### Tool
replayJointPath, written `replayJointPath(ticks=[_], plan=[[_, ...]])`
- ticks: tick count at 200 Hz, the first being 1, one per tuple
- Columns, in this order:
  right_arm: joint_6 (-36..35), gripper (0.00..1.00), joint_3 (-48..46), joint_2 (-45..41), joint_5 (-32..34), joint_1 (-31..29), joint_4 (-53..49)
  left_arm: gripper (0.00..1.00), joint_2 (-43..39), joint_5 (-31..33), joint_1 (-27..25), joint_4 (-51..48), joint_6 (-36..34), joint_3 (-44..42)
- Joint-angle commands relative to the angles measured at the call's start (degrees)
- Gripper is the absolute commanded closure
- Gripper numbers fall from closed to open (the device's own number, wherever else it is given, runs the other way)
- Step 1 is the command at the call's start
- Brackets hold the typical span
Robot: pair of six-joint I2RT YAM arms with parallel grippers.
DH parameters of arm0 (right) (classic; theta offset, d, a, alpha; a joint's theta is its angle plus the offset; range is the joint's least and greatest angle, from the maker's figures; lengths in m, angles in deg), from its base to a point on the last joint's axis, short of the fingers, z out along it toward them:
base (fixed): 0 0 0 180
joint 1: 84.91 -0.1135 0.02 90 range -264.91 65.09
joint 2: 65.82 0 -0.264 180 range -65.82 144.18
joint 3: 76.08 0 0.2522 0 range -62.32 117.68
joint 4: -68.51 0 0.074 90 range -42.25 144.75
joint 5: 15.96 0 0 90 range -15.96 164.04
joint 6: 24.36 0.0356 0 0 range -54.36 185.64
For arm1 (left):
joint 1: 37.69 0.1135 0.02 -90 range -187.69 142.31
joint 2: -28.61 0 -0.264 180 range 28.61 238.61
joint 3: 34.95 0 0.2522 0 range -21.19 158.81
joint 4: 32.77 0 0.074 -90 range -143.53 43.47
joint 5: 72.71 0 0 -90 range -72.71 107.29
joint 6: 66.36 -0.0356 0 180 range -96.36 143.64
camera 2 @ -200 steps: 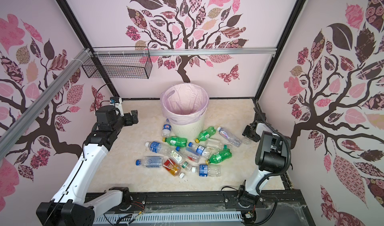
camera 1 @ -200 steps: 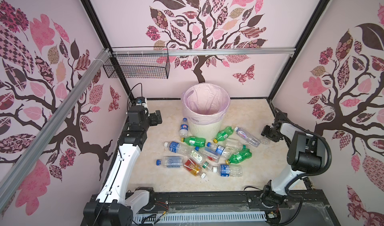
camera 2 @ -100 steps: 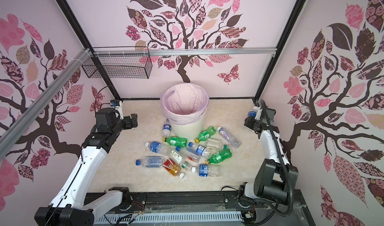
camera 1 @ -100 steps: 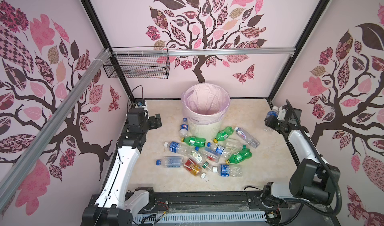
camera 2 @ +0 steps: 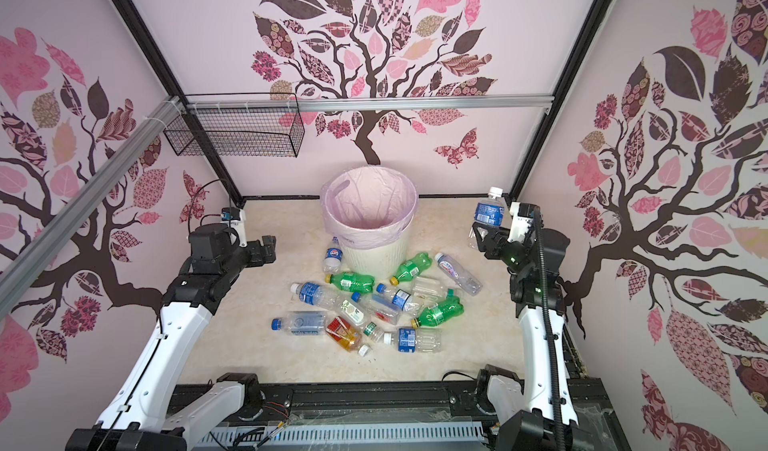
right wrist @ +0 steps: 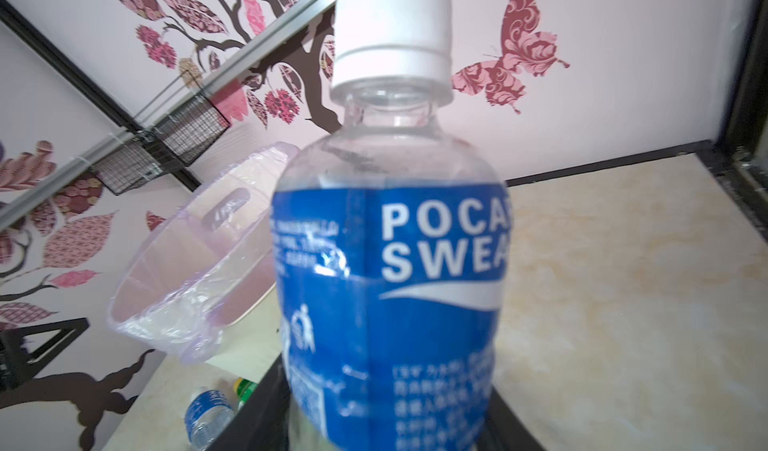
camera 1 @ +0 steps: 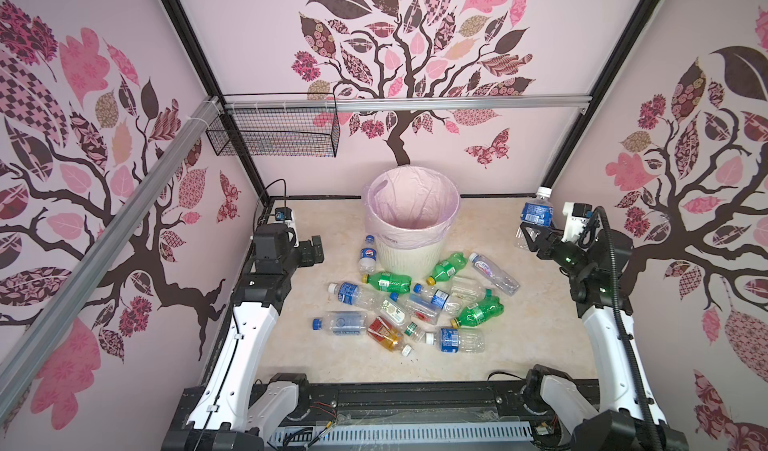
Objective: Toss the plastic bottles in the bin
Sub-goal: 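Lift the Pocari Sweat bottle with the right gripper and carry it over the bin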
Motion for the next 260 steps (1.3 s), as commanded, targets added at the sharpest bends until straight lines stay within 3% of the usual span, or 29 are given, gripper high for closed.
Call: replayJointPath(ticks=[1, 88, 117, 139, 175, 189, 206, 231, 260], plan=[[2.1, 0.57, -0.4, -2.9, -5.4, -2.3, 5.2, 0.02, -0.8, -0.8, -0.2, -0.1, 0.7, -2.8], [2.3, 0.56, 5.8, -4.1, -11.1, -5.5, 3.4, 0.02, -1.0, -1.1, -0.2, -0.1, 1.2, -3.3], [1.7, 0.56, 13.5, 1.0, -11.4, -6.7, 0.1, 0.02, -0.5, -1.0, -0.2, -0.3, 1.3, -2.9], [-2.3, 0.54, 22.2, 6.9, -6.3, -12.8, -3.8, 0.02, -0.1, -0.8, -0.2, -0.1, 1.4, -2.9], [-8.3, 0.52, 43.5, 24.6, 5.1, -30.2, -15.4, 0.02, -0.3, 0.2, -0.1, -2.2, -0.2, -1.6], [-9.7, 0.44, 50.6, 31.8, 9.4, -34.4, -19.6, 0.02, -0.8, 0.3, -0.1, -2.7, -0.6, -1.2], [-7.9, 0.31, 53.6, 36.6, 12.2, -35.1, -21.1, 0.02, -1.4, 0.3, 0.0, -4.0, -1.2, -0.5], [-7.3, 0.14, 48.2, 34.3, 15.1, -35.1, -16.7, 0.02, -2.0, 0.6, 0.0, -4.4, -1.7, -0.3], [-9.5, 0.08, 46.0, 30.4, 16.7, -35.1, -18.4, 0.02, 0.2, -2.1, 0.0, -3.9, -0.9, 0.2]])
